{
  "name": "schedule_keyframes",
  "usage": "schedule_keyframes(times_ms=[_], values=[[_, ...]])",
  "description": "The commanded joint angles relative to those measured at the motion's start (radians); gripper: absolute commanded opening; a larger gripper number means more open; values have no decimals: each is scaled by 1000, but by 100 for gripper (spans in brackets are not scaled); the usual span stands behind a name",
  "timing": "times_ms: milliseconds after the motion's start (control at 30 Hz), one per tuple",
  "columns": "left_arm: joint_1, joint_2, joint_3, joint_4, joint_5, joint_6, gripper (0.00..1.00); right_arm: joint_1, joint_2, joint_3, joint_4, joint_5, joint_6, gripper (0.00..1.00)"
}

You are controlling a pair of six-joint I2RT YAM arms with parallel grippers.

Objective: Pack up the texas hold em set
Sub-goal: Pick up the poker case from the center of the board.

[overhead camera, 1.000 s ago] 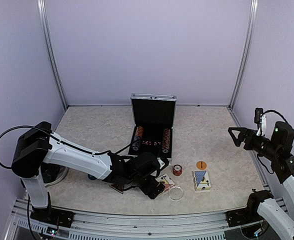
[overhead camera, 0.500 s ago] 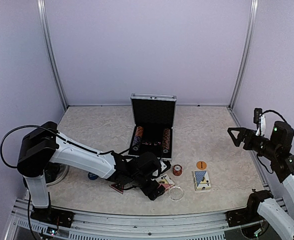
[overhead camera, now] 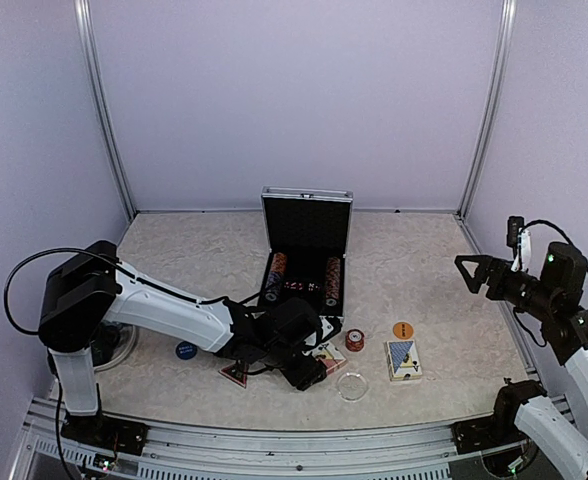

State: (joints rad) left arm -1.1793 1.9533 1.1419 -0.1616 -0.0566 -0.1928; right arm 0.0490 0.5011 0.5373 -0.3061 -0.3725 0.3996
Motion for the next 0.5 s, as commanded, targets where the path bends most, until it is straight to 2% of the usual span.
schedule_keyframes(times_ms=[0,133,467], values=[[5,-6,-2,1,24,10,63,-11,-6,10,11,8,-10,99],[4,-55,-7,-5,20,28,56,-11,-14,7,15,5,-6,99],[0,-169,24,-61,1,86,57,-11,-23,9,10,0,-4,99]])
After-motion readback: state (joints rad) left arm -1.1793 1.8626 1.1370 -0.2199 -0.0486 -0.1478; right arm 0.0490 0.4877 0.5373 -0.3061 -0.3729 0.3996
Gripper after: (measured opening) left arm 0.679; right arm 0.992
